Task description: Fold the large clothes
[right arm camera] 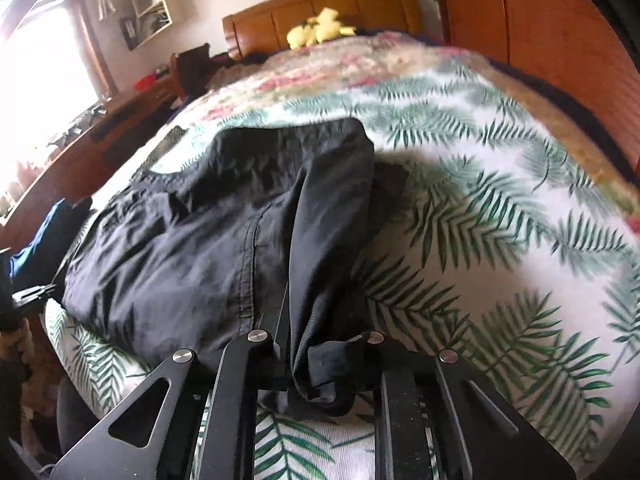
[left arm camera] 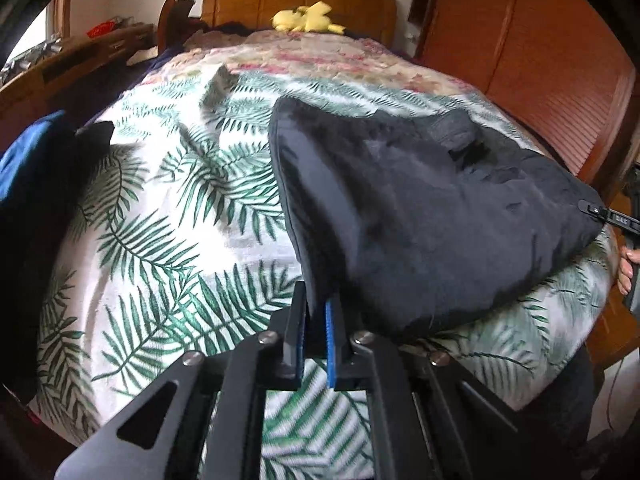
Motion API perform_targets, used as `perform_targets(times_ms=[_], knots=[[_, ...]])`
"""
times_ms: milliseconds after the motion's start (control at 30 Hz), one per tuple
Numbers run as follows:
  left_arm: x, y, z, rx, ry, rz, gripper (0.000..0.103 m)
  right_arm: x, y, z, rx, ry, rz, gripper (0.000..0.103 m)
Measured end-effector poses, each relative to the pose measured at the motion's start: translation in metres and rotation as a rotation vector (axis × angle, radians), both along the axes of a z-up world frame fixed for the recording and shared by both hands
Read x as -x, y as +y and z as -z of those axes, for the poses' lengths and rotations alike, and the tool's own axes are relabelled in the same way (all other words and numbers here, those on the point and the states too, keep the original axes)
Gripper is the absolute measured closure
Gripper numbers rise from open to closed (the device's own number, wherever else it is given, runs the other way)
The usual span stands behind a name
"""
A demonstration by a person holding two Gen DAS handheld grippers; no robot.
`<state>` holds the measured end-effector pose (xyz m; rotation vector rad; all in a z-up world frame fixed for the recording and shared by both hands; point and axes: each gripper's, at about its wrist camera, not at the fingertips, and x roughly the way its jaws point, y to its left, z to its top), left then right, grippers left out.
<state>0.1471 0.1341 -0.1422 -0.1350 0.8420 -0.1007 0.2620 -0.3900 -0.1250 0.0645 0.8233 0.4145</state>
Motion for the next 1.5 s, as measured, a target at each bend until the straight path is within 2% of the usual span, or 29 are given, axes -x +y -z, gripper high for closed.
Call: perform_targets(times_ms=[100,200,333,433,500,567,667,833,1067,1233,1367,1500], knots=[[0.02,-0.01,-0.012,0.013,-0.005,0.043,0.099,0.013,-0.003,-0.014,0.019,-0.015,-0.011,0.092],[0.038,-0.021,-0.018,-0.016,-0.011,0.067,0.099,0.03,-0.009,-0.02,0.072,-0.013,-0.039,0.091],[0.046,-0.024,-0.016,-0.035,-0.016,0.064,0.099,0.051,-0.011,-0.004,0.192,0.031,-0.051,0.087],[0.044,-0.021,-0.011,-0.038,-0.008,0.066,0.099,0.053,-0.013,0.001,0.229,0.042,-0.022,0.079],[0.043,-0.02,-0.011,-0.03,-0.011,0.067,0.099,0.052,-0.015,-0.002,0.247,0.037,0.009,0.066],[0.043,-0.02,-0.011,-0.028,-0.014,0.067,0.098,0.052,-0.014,-0.012,0.298,0.001,0.053,0.061],[0.044,-0.022,-0.01,-0.042,-0.016,0.069,0.098,0.051,-0.008,-0.033,0.306,-0.066,0.054,0.051],[0.044,-0.025,-0.008,-0.059,-0.015,0.06,0.098,0.039,0.034,-0.053,0.29,-0.118,-0.035,0.048],[0.045,-0.023,-0.004,-0.054,-0.01,0.045,0.098,0.012,0.12,-0.044,0.226,-0.128,-0.192,0.048],[0.045,-0.023,-0.003,-0.056,-0.008,0.049,0.098,-0.016,0.175,-0.025,0.221,-0.079,-0.255,0.048],[0.045,-0.024,-0.003,-0.057,-0.009,0.049,0.098,-0.034,0.197,-0.011,0.247,-0.038,-0.269,0.048],[0.046,-0.023,-0.002,-0.05,-0.011,0.051,0.098,-0.063,0.207,0.0,0.274,0.01,-0.236,0.048]])
